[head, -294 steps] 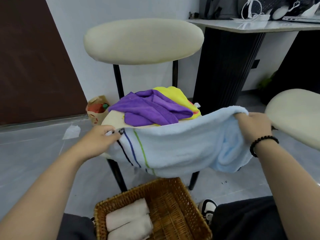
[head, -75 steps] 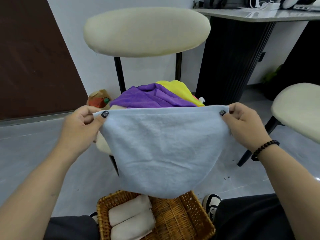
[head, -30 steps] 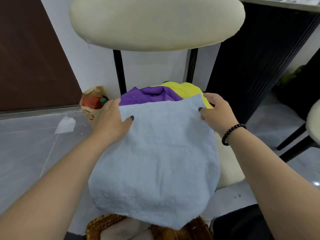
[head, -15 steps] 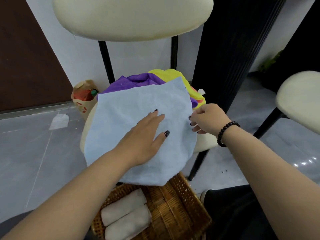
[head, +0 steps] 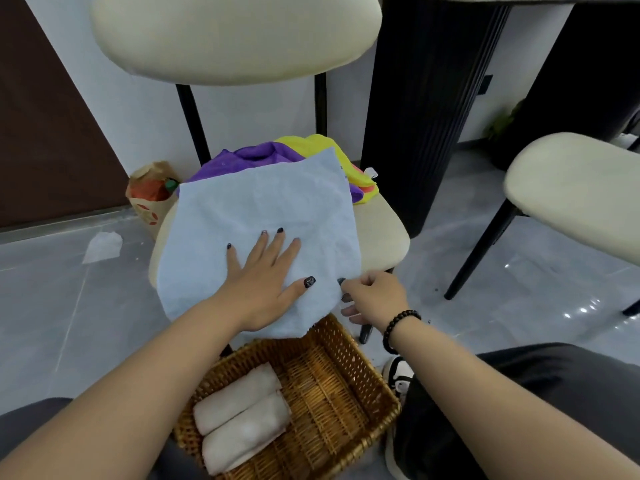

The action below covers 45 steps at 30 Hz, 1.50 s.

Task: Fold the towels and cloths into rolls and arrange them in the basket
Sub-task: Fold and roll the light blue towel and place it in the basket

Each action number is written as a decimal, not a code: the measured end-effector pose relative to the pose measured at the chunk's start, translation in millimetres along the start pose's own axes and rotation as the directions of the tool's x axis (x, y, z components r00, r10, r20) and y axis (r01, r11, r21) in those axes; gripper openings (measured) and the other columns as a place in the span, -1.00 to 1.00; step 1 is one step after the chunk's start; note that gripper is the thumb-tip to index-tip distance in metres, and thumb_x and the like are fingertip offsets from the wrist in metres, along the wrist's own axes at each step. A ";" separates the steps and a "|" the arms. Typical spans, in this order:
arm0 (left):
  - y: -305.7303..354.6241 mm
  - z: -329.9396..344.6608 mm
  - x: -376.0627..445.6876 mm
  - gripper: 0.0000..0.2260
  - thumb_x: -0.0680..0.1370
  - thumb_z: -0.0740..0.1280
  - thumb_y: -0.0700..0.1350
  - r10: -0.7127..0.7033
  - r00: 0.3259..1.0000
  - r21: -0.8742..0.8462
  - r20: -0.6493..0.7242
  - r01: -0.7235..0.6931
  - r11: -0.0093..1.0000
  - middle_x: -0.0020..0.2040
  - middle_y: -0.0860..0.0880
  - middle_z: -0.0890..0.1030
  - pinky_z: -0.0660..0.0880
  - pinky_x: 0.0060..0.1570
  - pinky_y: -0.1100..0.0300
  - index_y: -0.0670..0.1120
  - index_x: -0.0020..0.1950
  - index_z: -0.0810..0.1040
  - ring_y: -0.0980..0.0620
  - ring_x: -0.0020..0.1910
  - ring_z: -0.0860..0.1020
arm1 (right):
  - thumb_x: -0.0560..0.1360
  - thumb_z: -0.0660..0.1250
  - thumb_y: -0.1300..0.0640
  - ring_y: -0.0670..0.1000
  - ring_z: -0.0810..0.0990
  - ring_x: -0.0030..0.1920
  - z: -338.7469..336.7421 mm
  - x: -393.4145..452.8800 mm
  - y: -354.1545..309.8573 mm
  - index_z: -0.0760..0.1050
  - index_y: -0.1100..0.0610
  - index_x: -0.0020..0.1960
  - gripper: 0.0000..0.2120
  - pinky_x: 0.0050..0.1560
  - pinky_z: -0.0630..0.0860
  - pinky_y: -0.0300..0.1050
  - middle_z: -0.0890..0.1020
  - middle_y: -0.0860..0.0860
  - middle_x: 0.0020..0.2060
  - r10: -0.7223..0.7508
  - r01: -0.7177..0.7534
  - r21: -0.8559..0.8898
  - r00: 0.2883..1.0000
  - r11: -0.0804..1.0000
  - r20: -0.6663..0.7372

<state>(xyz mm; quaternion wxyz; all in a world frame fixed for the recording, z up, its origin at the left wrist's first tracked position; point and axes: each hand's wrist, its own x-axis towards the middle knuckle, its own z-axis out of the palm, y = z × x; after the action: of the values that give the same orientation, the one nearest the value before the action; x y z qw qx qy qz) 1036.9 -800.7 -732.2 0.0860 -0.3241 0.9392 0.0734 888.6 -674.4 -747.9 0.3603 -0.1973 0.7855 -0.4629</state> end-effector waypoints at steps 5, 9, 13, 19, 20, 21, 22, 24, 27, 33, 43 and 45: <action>-1.1 4.6 4.5 -0.32 0.48 -0.26 0.38 -0.010 1.000 -0.012 -0.012 0.010 1.000 0.54 0.10 -0.37 -0.32 0.41 -0.30 0.15 0.53 -0.36 0.05 0.51 -0.37 | 0.54 0.33 0.17 0.11 0.66 -0.20 13.8 -3.2 14.8 0.46 0.20 -0.03 -0.90 -0.27 0.62 -0.12 0.64 0.21 -0.02 0.162 -0.184 0.455 0.983 0.871 0.089; -2.3 4.8 5.2 -0.27 0.41 -0.29 0.41 -0.013 1.000 -0.040 -0.013 0.012 0.999 0.54 0.13 -0.36 -0.34 0.41 -0.28 0.17 0.53 -0.34 0.07 0.51 -0.36 | 0.55 0.30 0.24 0.06 0.65 -0.15 9.4 -3.2 18.3 0.48 0.22 0.05 -0.90 -0.14 0.62 -0.10 0.64 0.19 0.01 0.161 -0.203 0.547 0.979 0.812 0.126; -2.2 7.0 6.4 -0.25 0.39 -0.31 0.42 -0.020 0.999 -0.031 -0.030 0.019 0.999 0.54 0.13 -0.35 -0.33 0.41 -0.28 0.17 0.53 -0.33 0.07 0.52 -0.35 | 0.50 0.38 0.16 0.06 0.65 -0.06 13.0 -5.7 22.4 0.54 0.17 0.11 -0.79 -0.09 0.60 -0.11 0.65 0.12 -0.03 0.168 -0.318 0.506 0.933 0.802 0.320; -0.7 6.4 6.9 -0.27 0.41 -0.29 0.41 -0.021 0.999 -0.033 -0.030 0.020 0.999 0.54 0.12 -0.34 -0.33 0.41 -0.27 0.17 0.53 -0.32 0.07 0.52 -0.35 | 0.56 0.19 0.31 0.03 0.63 -0.11 20.3 -3.4 24.0 0.53 0.15 0.14 -0.77 -0.16 0.61 -0.10 0.65 0.08 -0.07 0.087 -0.331 0.699 0.929 0.633 0.361; -0.9 6.7 6.9 -0.27 0.41 -0.29 0.41 -0.021 0.999 -0.033 -0.031 0.020 0.999 0.55 0.12 -0.34 -0.33 0.41 -0.27 0.17 0.53 -0.32 0.07 0.52 -0.35 | 0.55 0.21 0.34 0.04 0.62 -0.08 21.5 -3.6 25.2 0.53 0.15 0.16 -0.75 -0.11 0.61 -0.08 0.66 0.08 -0.06 0.061 -0.311 0.701 0.932 0.642 0.358; -1.2 7.2 7.1 -0.27 0.41 -0.30 0.41 -0.022 0.999 -0.034 -0.032 0.021 0.999 0.55 0.12 -0.34 -0.33 0.41 -0.27 0.17 0.53 -0.33 0.08 0.52 -0.35 | 0.52 0.26 0.36 0.04 0.61 -0.05 23.4 -4.2 27.0 0.53 0.15 0.17 -0.73 -0.04 0.61 -0.06 0.66 0.09 -0.04 0.034 -0.287 0.689 0.934 0.666 0.357; -1.7 7.7 7.2 -0.27 0.40 -0.30 0.41 -0.022 0.999 -0.034 -0.033 0.021 0.999 0.54 0.12 -0.34 -0.34 0.41 -0.27 0.18 0.53 -0.33 0.08 0.52 -0.35 | 0.49 0.32 0.36 0.05 0.59 -0.02 25.7 -5.2 29.0 0.54 0.15 0.17 -0.71 0.03 0.60 -0.04 0.66 0.09 -0.04 0.010 -0.268 0.675 0.933 0.687 0.360; -2.5 8.2 7.5 -0.26 0.40 -0.31 0.41 -0.022 0.999 -0.030 -0.035 0.021 0.999 0.54 0.12 -0.35 -0.34 0.41 -0.27 0.18 0.53 -0.33 0.08 0.52 -0.35 | 0.46 0.38 0.33 0.05 0.60 0.00 30.3 -7.7 31.5 0.53 0.17 0.19 -0.69 0.10 0.57 -0.03 0.67 0.08 -0.04 -0.009 -0.261 0.674 0.929 0.691 0.369; -2.7 8.8 8.1 -0.26 0.40 -0.31 0.41 -0.020 0.999 -0.033 -0.042 0.019 0.999 0.54 0.13 -0.35 -0.34 0.41 -0.27 0.18 0.53 -0.33 0.07 0.52 -0.35 | 0.46 0.42 0.24 0.05 0.62 -0.03 34.6 -8.8 32.1 0.52 0.24 0.20 -0.68 0.04 0.59 -0.06 0.67 0.09 -0.07 0.005 -0.277 0.717 0.934 0.640 0.357; -4.9 9.7 8.0 -0.34 0.49 -0.25 0.37 -0.004 0.999 -0.041 -0.043 0.002 0.999 0.54 0.13 -0.35 -0.34 0.40 -0.27 0.18 0.53 -0.33 0.07 0.52 -0.35 | 0.45 0.44 0.17 0.05 0.62 -0.12 35.8 -17.6 25.4 0.48 0.22 -0.02 -0.81 0.02 0.58 -0.02 0.64 0.12 -0.14 -0.069 -0.153 0.743 0.963 0.651 0.259; -5.2 11.5 8.6 -0.44 0.60 -0.19 0.27 0.000 0.999 -0.054 -0.054 -0.003 0.999 0.54 0.13 -0.34 -0.35 0.40 -0.27 0.18 0.53 -0.32 0.08 0.51 -0.35 | 0.56 0.26 0.23 -0.33 0.39 -0.23 33.5 -19.5 10.1 0.58 0.23 -0.08 -0.86 -0.17 0.36 -0.51 0.45 0.09 -0.09 -0.515 0.518 0.016 0.853 0.855 -0.079; -5.2 11.5 8.4 -0.43 0.58 -0.21 0.29 -0.006 0.999 -0.058 -0.054 0.003 0.998 0.54 0.14 -0.34 -0.36 0.40 -0.25 0.19 0.53 -0.32 0.08 0.51 -0.35 | 0.58 0.22 0.25 -0.36 0.40 -0.18 27.2 -16.6 5.3 0.58 0.23 -0.07 -0.84 -0.16 0.34 -0.53 0.46 0.06 -0.07 -0.534 0.537 -0.006 0.836 0.843 -0.126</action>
<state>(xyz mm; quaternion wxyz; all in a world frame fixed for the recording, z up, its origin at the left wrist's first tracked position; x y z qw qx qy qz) 1034.9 -807.6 -745.6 0.0512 -0.3305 0.9379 0.0917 920.1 -677.0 -754.6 0.1705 -0.3747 0.7126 -0.5681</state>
